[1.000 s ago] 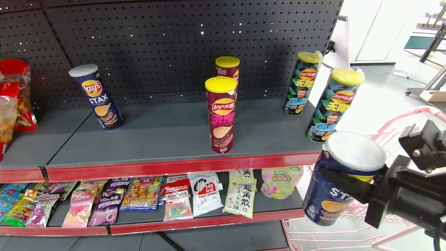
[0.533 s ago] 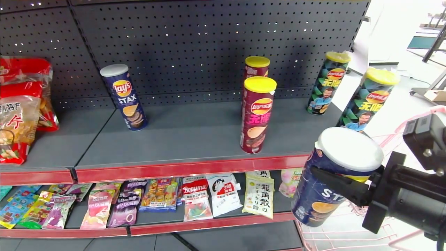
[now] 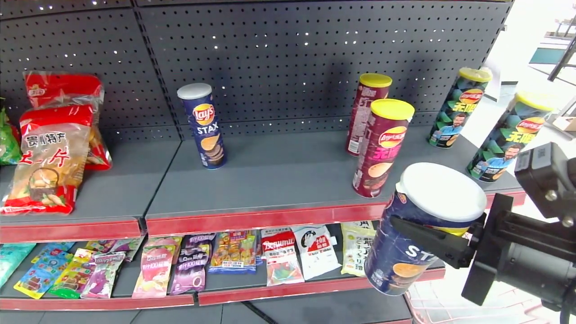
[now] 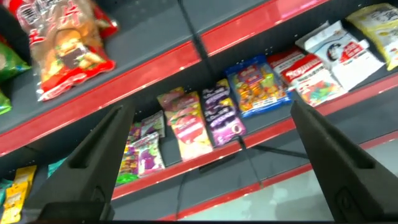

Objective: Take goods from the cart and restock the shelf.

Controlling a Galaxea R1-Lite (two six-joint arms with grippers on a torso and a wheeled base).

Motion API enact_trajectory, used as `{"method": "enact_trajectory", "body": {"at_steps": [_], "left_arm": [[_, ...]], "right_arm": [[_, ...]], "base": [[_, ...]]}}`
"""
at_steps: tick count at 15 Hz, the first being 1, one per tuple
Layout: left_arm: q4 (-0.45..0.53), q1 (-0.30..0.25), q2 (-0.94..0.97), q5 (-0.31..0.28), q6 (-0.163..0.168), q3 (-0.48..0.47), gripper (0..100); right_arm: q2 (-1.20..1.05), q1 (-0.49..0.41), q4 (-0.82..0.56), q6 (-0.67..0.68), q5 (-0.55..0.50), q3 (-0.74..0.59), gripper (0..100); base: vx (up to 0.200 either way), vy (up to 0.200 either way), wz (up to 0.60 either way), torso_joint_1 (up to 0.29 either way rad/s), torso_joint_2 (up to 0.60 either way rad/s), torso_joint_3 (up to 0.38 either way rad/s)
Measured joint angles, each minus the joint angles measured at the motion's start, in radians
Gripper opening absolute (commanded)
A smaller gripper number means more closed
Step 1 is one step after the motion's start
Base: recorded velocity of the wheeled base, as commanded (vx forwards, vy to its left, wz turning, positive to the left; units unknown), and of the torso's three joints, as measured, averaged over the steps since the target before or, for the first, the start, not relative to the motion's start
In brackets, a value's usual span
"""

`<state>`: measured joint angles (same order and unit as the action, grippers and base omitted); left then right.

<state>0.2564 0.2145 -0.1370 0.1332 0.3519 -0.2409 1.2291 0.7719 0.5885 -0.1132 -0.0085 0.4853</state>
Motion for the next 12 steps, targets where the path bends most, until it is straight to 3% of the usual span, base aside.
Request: {"method": "enact_trajectory", "body": {"at_steps": [12], "left_arm": [[-0.001, 0.0, 0.0, 0.001, 0.004, -0.001, 100]], "right_arm": [[0.001, 0.023, 0.001, -0.005, 0.033, 0.005, 0]], "base": [[0.0, 0.2, 0.0, 0.001, 0.0, 0.002]]}}
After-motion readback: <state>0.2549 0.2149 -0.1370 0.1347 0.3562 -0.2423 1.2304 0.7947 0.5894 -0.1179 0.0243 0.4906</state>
